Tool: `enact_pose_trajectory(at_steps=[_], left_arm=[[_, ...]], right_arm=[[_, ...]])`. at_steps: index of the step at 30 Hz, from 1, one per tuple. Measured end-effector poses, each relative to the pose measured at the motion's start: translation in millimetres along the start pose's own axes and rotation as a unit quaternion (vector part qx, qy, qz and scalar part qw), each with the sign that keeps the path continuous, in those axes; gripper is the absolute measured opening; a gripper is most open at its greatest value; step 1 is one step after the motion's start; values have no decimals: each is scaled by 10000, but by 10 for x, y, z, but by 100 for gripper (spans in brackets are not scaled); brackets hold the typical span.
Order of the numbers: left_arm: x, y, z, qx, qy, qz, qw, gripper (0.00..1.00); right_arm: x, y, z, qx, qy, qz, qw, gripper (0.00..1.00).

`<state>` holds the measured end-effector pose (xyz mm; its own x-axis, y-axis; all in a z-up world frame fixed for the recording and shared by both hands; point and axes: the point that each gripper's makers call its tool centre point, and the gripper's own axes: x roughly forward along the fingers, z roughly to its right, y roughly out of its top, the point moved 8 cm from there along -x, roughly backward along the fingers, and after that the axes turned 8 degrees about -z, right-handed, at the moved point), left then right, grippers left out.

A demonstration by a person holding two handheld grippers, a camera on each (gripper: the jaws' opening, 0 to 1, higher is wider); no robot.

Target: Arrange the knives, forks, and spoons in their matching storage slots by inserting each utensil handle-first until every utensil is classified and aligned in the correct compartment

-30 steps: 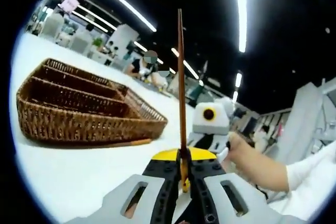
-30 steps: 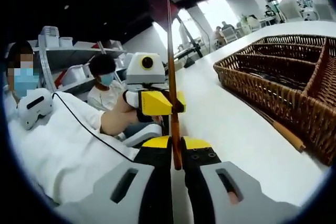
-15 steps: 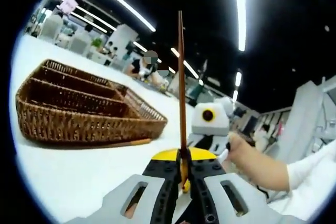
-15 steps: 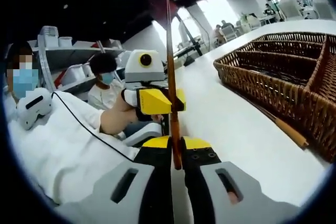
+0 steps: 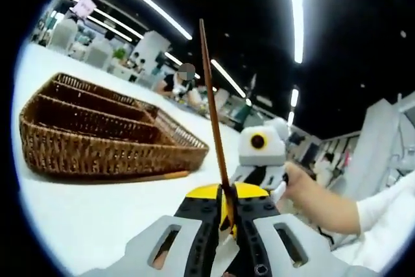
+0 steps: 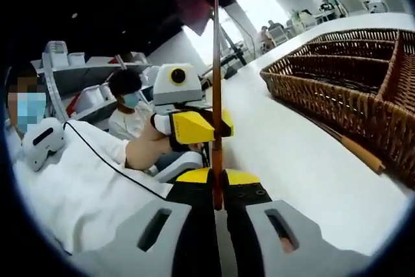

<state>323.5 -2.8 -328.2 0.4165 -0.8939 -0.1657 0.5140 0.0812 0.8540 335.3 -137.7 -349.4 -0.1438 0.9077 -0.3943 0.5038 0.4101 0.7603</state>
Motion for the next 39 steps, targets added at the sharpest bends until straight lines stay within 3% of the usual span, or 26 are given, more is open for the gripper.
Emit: enact_pose_trajectory(at_steps=[14, 23, 36, 39], left_arm=[[-14, 37, 18, 480, 150, 54, 9987, 14], [-48, 77, 50, 969, 340, 49, 9947, 18], [-101, 68, 37, 1360, 551, -3, 9892, 19], [-115, 71, 28, 1382, 579, 10, 9887, 20]], right_arm=[[-51, 61, 30, 394, -236, -94, 9989, 6], [-103, 98, 23, 681, -416, -202, 9966, 6], [-267, 226, 23, 920, -965, -310, 9906, 6], [-323, 246, 65, 993, -1259, -466, 9860, 6]])
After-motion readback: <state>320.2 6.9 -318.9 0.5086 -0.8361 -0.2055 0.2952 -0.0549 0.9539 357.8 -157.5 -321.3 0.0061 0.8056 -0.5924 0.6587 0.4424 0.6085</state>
